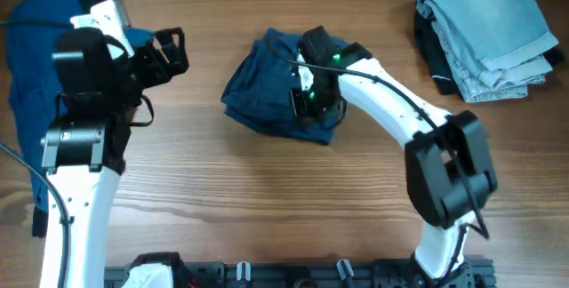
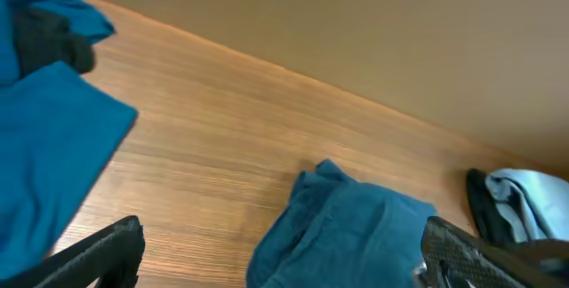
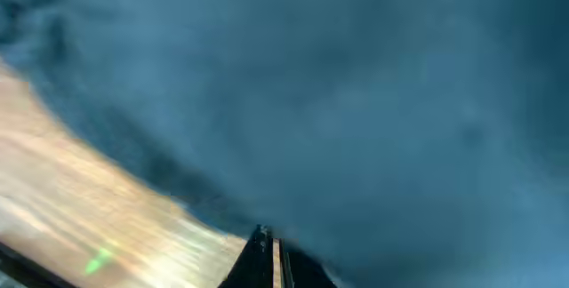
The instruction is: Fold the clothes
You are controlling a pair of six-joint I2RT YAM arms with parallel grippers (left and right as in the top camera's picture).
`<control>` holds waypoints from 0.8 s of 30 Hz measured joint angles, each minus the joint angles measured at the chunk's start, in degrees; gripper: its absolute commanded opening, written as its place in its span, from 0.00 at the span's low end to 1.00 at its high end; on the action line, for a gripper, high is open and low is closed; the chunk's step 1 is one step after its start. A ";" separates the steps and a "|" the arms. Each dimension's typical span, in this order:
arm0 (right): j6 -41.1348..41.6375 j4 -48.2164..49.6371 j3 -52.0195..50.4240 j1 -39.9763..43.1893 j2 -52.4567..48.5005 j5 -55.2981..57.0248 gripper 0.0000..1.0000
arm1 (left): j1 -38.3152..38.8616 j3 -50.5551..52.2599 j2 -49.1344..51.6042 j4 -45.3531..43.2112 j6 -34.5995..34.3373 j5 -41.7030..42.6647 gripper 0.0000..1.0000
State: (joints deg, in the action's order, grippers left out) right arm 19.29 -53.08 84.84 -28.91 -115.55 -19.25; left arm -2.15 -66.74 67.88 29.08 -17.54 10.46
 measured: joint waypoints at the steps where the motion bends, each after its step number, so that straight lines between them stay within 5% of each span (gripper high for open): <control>1: -0.15 -0.59 0.00 0.00 -1.33 0.52 0.04 | -0.31 0.00 0.00 0.11 -0.02 -0.17 1.00; 10: -1.57 -0.52 0.00 3.54 -3.72 15.04 0.07 | -0.46 0.00 0.00 0.11 -0.42 -0.17 1.00; 14: -12.61 13.49 -0.24 8.13 -3.85 20.44 0.17 | -0.46 0.00 0.00 0.11 -0.42 -0.17 1.00; 20: -34.10 45.07 -0.79 10.91 -4.37 29.73 0.53 | -0.50 0.00 0.04 0.09 -0.42 -0.17 1.00; 24: -33.90 46.69 0.11 11.56 -4.07 33.46 0.56 | -0.50 0.00 0.04 0.13 -0.44 -0.17 1.00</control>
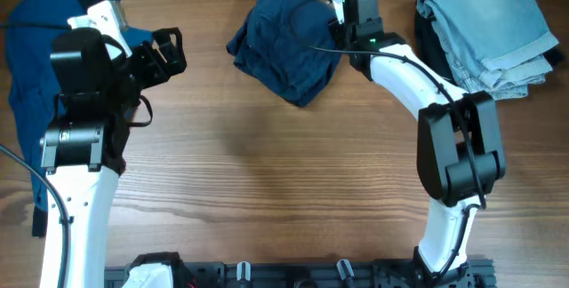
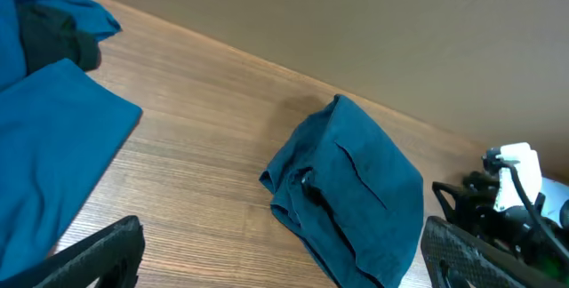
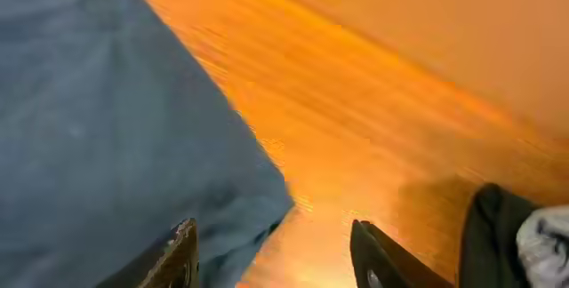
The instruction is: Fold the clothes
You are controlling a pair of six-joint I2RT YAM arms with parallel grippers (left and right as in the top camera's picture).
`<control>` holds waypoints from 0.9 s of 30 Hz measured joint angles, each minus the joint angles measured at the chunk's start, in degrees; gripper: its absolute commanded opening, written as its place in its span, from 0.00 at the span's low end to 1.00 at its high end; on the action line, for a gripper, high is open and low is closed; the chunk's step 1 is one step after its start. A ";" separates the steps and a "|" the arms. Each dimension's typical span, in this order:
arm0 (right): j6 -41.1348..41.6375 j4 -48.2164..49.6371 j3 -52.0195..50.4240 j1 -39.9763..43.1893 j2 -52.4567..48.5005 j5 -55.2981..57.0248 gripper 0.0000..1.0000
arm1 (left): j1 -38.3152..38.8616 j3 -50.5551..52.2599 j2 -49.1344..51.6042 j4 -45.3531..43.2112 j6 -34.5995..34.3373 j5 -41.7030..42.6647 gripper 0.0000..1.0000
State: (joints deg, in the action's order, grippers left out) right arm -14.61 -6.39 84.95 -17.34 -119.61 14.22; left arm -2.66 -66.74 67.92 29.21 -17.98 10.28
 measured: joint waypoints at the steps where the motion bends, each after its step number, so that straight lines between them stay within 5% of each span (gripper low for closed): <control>1: 2.27 -2.91 0.07 -0.39 1.01 -0.98 0.56 | 0.00 0.00 0.00 0.07 0.02 0.00 1.00; 7: 21.57 -14.56 0.98 -4.15 10.78 -31.30 0.50 | 0.00 0.00 0.46 -0.02 0.02 0.00 1.00; 11: 28.33 -22.60 1.03 -6.21 8.04 -38.42 0.39 | 0.00 0.00 1.20 0.57 0.00 0.00 1.00; 17: 31.08 -29.66 0.70 -6.93 0.66 -37.13 0.37 | 0.00 0.00 1.27 1.51 0.00 0.00 1.00; 27: 29.68 -33.46 0.70 -4.39 -2.34 -17.66 0.43 | 0.00 0.00 1.29 1.75 0.02 0.00 1.00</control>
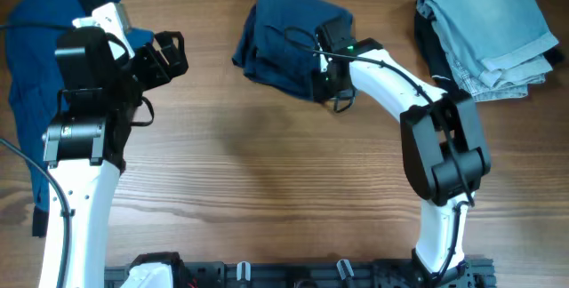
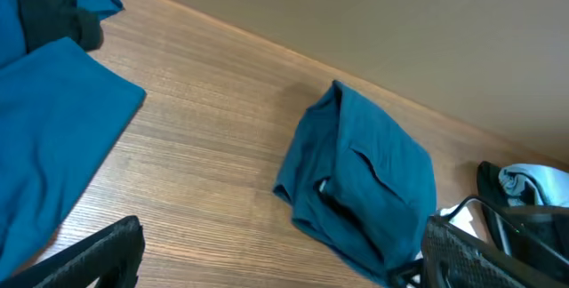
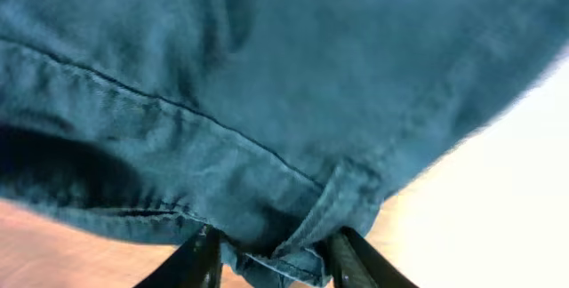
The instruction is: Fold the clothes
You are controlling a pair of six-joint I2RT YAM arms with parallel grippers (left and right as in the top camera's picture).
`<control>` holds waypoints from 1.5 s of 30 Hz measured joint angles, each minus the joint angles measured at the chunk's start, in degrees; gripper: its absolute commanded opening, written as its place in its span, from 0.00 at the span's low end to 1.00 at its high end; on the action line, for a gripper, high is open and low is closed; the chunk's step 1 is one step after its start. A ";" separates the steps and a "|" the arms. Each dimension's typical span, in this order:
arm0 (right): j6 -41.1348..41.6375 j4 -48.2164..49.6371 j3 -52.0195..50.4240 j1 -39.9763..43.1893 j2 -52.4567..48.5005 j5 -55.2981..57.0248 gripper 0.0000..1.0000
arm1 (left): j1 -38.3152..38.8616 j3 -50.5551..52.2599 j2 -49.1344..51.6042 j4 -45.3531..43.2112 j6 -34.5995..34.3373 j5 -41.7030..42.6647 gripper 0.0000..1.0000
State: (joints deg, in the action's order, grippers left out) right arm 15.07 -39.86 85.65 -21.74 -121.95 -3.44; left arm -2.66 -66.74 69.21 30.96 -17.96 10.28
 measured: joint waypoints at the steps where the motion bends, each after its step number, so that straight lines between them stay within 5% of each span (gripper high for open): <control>1: -0.74 0.48 0.00 0.83 -0.04 2.82 0.45 | 0.00 0.00 0.00 0.07 -0.02 0.00 1.00; 6: -4.74 5.07 -0.02 7.56 -0.59 16.22 0.54 | 0.00 0.00 0.00 0.33 -0.02 0.00 1.00; 8: -5.77 6.25 0.00 11.26 -0.87 18.56 0.66 | 0.00 0.00 0.00 0.33 -0.02 0.00 1.00; 13: -5.46 1.81 2.56 15.76 -0.83 6.43 0.77 | 0.00 0.00 0.02 0.33 -0.02 0.00 1.00; 19: 14.99 4.79 3.08 13.60 0.79 -21.40 0.85 | 0.00 0.00 0.02 0.33 -0.02 0.00 1.00; 27: 38.42 6.38 -1.70 5.73 0.79 -18.23 0.93 | 0.00 0.00 0.02 0.35 -0.02 0.00 1.00; 35: 50.31 17.79 -5.86 2.80 2.36 -8.28 0.91 | 0.00 0.00 0.02 2.16 -0.02 0.00 1.00; 40: 51.93 30.80 -10.69 2.80 2.93 -5.03 0.69 | 0.00 0.00 0.02 2.23 -0.02 0.00 1.00; 44: 52.48 33.35 -13.11 2.80 3.04 -3.89 0.10 | 0.00 0.00 0.02 2.27 -0.02 0.00 1.00; 45: 52.15 33.29 -13.38 2.80 2.99 -3.74 0.04 | 0.00 0.00 0.02 2.25 -0.02 0.00 1.00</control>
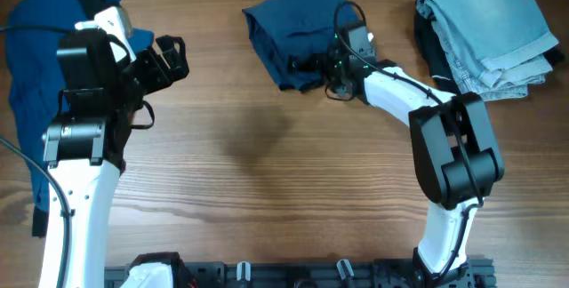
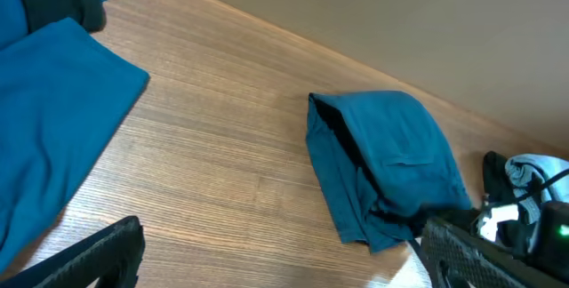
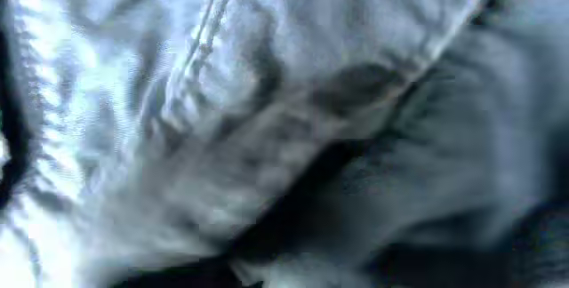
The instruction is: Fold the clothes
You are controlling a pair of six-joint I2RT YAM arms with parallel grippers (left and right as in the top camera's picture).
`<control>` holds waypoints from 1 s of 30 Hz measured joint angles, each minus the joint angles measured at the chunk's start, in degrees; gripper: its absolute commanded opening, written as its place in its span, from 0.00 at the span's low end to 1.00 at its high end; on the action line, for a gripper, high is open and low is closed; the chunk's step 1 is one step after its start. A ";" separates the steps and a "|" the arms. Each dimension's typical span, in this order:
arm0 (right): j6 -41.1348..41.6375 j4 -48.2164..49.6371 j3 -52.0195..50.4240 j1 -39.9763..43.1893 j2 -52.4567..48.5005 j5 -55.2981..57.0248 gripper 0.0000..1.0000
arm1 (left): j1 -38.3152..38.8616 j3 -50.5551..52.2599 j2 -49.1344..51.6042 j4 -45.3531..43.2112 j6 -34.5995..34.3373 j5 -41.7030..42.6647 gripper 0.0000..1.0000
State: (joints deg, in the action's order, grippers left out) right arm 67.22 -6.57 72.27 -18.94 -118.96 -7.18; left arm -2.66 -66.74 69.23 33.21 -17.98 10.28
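A folded dark blue garment (image 1: 298, 23) lies at the back middle of the table, also in the left wrist view (image 2: 387, 168). My right gripper (image 1: 323, 62) is pressed against its near right edge. Blurred fabric fills the right wrist view and hides the fingers, so how the jaws stand cannot be told. My left gripper (image 1: 171, 57) hangs open over bare wood at the left, nothing between its fingers (image 2: 98, 252). An unfolded blue cloth (image 1: 44, 30) lies heaped at the far left.
A folded stack of light blue jeans (image 1: 487, 30) on a black garment (image 1: 434, 57) sits at the back right corner. The blue heap (image 2: 53, 137) runs down the table's left edge under the left arm. Bare wood (image 1: 267, 172) spans the middle and front.
The dark blue garment has turned and sits squarer and slightly further back. My right gripper has moved up against its near right edge, and fabric now fills its view. The left arm barely moved.
The garment first lay bunched mid-table with my right gripper on it. Then it lay at the back edge, the gripper open beside its right side. Then the gripper was at its lower right edge with fabric between the fingers. Now the garment lies squarer at the back.
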 measured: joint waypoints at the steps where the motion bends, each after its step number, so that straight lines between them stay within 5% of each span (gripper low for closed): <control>1: -0.72 0.02 -0.15 0.00 0.00 0.15 0.04 | 0.00 0.00 0.00 0.04 0.02 0.00 1.00; 5: -5.51 0.22 -0.15 0.00 0.00 0.15 0.05 | 0.00 0.00 0.00 0.04 0.00 0.00 1.00; 8: -8.87 -1.33 -0.13 0.20 0.00 -1.27 0.72 | 0.00 0.00 0.00 0.04 0.00 0.00 1.00; 10: -7.69 -3.48 0.66 0.46 0.11 -2.97 0.91 | 0.00 0.00 0.00 0.11 0.00 0.00 1.00; 15: -2.25 -10.58 2.05 1.27 1.88 -7.82 0.99 | 0.00 0.00 0.02 0.31 0.00 0.00 1.00; 23: 2.14 -16.70 2.16 1.68 2.01 -17.90 1.00 | 0.00 0.00 0.35 1.11 0.00 0.00 1.00; 30: -12.76 -17.66 1.03 1.33 2.73 -22.60 0.96 | 0.00 0.00 0.63 1.18 0.02 0.02 1.00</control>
State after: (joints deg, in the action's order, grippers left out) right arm 54.46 -24.23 73.30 -17.61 -116.22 -29.78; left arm -2.66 -66.74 69.87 34.39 -17.96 10.31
